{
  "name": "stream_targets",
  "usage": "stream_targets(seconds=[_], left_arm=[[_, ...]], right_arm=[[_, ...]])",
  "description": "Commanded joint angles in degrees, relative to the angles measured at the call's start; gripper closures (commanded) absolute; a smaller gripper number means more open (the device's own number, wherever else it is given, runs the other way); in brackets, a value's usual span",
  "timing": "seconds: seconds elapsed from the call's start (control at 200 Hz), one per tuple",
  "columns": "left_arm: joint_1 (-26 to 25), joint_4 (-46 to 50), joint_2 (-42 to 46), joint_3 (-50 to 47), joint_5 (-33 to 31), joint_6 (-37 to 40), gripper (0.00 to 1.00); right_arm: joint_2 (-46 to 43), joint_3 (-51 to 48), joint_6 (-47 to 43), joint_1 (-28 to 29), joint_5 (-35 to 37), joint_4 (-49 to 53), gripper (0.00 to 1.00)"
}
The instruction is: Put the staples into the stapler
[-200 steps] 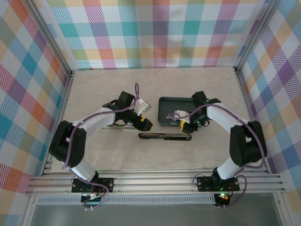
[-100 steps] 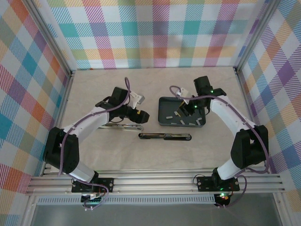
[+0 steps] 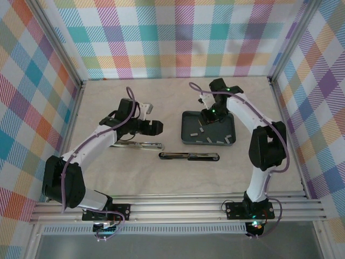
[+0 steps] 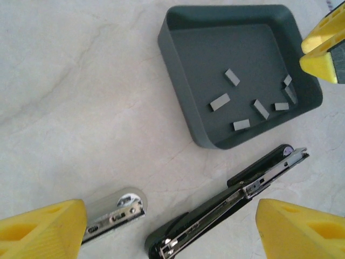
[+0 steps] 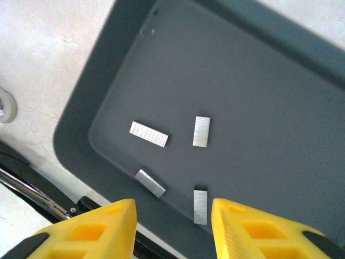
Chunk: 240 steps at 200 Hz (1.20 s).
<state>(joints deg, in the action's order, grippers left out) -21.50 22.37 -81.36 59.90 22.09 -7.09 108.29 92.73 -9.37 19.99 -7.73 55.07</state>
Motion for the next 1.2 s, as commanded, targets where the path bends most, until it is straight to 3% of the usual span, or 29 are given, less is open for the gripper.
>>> stream_targets(seconds=[0.0,0.165,0.435,0.605,0.85,0.995,1.195], left_arm=[[0.3,0.3,2.3,-2.7,-2.4,-3.3,0.18],[0.7,-0.9,2.6,-5.0,-3.8,-5.7,0.18],[1.0,-4.5,0.1,-6.2,-3.3,-9.5,0.18],[1.8,-3.9,-5.2,-1.0,-3.2,-9.4,0.18],[2.0,0.4,-12.7,7.7,-2.3,-7.9,0.18],[2.1,4.6,-16.2,13.2,-1.9,-4.8,0.18],[3.5,4.0,-20.1,15.4,0.3,-5.7,0.19]], right_arm=[[1.6,2.3,1.9,2.1,1.8,4.0,0.57],[4.2,3.2,-1.6,2.8,4.7,5.2,0.55],[4.1,0.6,-15.2,2.8,1.3,2.9,0.53],[4.4,0.0,-21.8,1.4,0.9,1.4,0.52],[6.3,3.6,-25.6,-4.6,5.0,8.3,0.51],[5.4,4.0,-32.0,-8.6,2.5,10.1,0.51],[4.8,3.9,-41.1,-7.4,-3.4,6.5,0.53]])
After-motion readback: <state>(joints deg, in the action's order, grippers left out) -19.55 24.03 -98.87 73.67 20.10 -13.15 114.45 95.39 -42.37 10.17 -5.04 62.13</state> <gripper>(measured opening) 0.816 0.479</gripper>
